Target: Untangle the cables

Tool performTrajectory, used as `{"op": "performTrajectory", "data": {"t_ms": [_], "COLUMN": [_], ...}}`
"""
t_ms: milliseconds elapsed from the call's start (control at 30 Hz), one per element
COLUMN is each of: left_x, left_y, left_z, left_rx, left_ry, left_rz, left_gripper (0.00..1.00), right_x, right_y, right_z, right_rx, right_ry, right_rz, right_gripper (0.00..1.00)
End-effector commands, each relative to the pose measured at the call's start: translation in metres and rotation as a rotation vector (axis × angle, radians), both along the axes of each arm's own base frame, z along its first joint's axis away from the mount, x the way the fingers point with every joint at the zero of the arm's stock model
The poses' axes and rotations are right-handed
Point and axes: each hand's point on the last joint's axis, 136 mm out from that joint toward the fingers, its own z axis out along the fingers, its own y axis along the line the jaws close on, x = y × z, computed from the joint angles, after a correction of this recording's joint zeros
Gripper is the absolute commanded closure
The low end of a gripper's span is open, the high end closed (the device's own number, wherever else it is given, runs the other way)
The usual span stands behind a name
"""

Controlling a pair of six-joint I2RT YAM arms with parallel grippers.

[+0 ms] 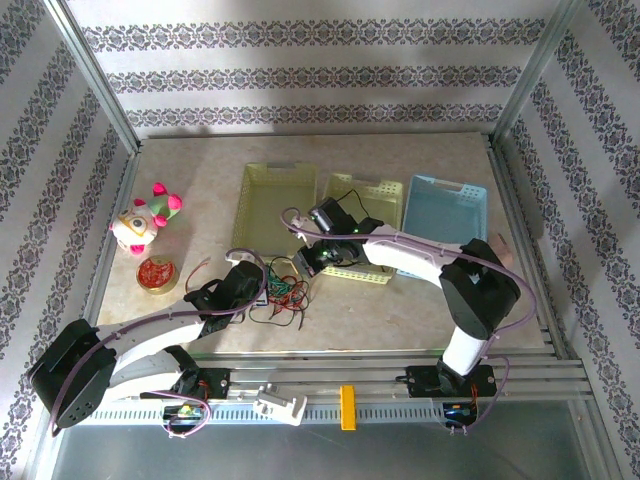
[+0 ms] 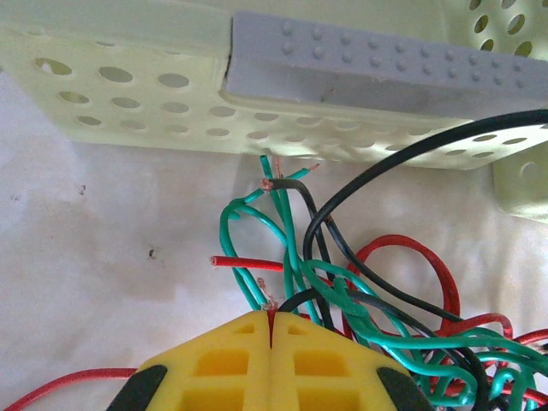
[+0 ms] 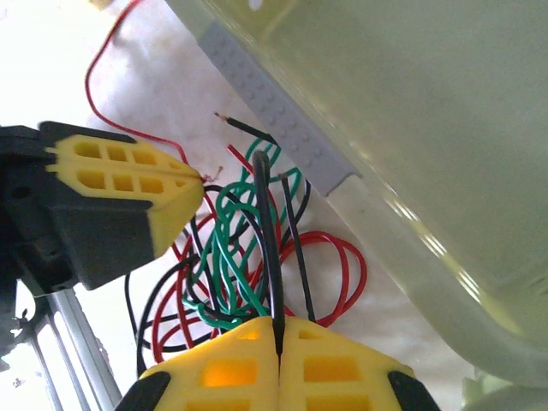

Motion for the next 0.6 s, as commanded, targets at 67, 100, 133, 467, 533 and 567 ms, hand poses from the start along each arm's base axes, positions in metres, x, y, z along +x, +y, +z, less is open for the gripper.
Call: {"op": "performTrajectory", "data": {"t_ms": [67,100,133,467,533,567], "left_x": [0.003,0.002,0.002,0.0,-0.001,-0.001], "left_y": [-0.005,-0.005,-0.005,-0.002,-0.001,-0.001], "left_z": [0.007,0.007,0.006,0.001,0.0,-0.001], "left_rx": [-0.01,-0.008,-0.007,0.003,0.006,0.009], "left_ry": [-0.029,-0.028,-0.026,-0.015,-0.012,-0.01], "left_rz": [-0.011,-0.01,-0.01,-0.006,-0.002,0.0], "left_gripper": [1.0,1.0,1.0,1.0,1.0,1.0], "right_x": [0.008,0.009,0.011,0.039,0.041,0.042], "right_y": [-0.004,-0.007,-0.011,-0.076,-0.092,-0.101], "right_z": [0.064,0.073,0.082,0.187,0.206,0.215], "right_rx": [0.092,0.099,0.104,0.207,0.234,0.248], "right_ry": [-0.18,-0.21,-0.238,-0.547,-0.599,-0.623], "right_rz": [-0.035,-0.049,-0.063,-0.349,-0.412,-0.446], "right_gripper": [1.0,1.0,1.0,1.0,1.0,1.0]}}
